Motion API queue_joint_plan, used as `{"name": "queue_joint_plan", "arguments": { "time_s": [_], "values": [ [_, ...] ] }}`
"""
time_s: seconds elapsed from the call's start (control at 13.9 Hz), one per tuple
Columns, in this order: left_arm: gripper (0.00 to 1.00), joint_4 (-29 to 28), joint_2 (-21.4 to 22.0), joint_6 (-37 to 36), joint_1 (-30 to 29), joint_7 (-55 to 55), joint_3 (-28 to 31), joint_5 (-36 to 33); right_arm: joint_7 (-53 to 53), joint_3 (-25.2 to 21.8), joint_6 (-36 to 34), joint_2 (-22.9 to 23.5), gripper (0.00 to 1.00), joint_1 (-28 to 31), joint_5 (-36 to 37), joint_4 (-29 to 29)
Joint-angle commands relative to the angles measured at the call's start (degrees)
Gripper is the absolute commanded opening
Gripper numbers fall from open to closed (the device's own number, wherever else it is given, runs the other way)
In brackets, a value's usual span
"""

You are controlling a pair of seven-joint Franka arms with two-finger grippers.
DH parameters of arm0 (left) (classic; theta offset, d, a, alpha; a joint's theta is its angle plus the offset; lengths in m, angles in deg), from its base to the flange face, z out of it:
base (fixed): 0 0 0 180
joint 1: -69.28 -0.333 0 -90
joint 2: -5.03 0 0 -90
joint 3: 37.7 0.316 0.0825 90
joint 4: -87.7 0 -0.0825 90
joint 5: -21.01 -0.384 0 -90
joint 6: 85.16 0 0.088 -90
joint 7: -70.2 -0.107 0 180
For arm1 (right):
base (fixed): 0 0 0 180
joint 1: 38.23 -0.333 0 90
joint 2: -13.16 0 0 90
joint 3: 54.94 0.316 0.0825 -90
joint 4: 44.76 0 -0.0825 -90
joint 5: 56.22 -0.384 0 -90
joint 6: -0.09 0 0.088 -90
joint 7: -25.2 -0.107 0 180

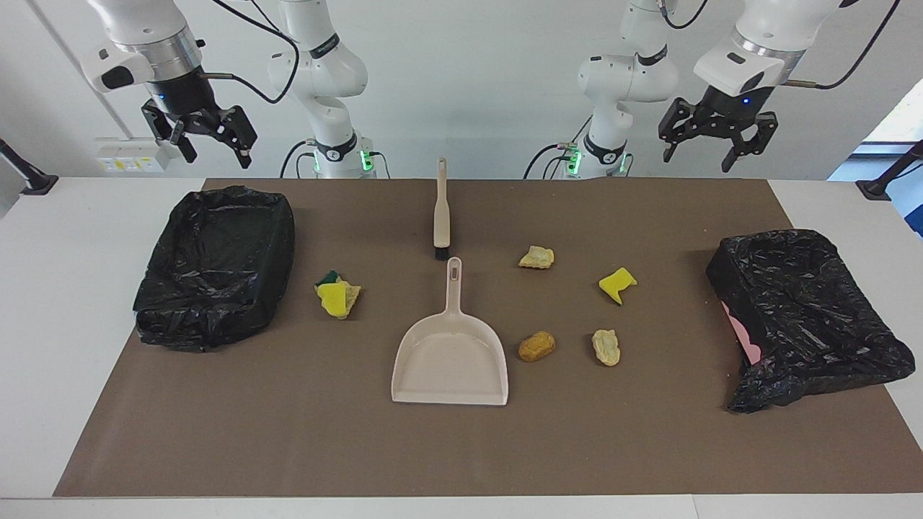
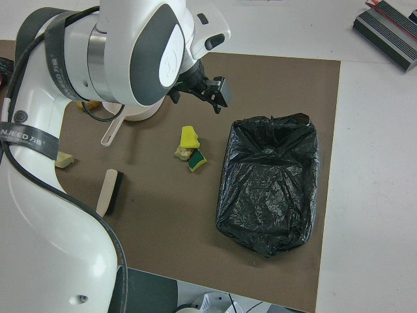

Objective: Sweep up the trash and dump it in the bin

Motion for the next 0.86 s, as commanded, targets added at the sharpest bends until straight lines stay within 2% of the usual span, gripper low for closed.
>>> {"name": "queue_joint_plan", "arguments": {
  "time_s": [0.0, 0.14, 0.58, 0.79],
  "values": [
    [1.0, -5.5, 3.1, 2.4, 6.1, 7.2, 0.7, -0.2, 1.6, 0.2, 1.4, -0.6, 1.0, 0.6, -0.5, 0.9],
    [1.0, -9.7, 4.8, 5.4, 9.1, 9.3, 0.7, 0.9, 2.8, 0.2, 0.7, -0.7, 1.0, 0.5, -0.4, 0.9],
    [1.0, -20.5, 5.0, 15.6, 22.1, 21.7, 0.6, 1.4, 7.1, 0.2, 0.5, -1.2, 1.0, 0.6, -0.4, 1.9],
    [1.0, -24.4, 4.8, 20.6, 26.3, 24.3, 0.4, 1.5, 7.1, 0.2, 0.4, -1.2, 1.0, 0.7, -0.3, 2.2]
  ]
}}
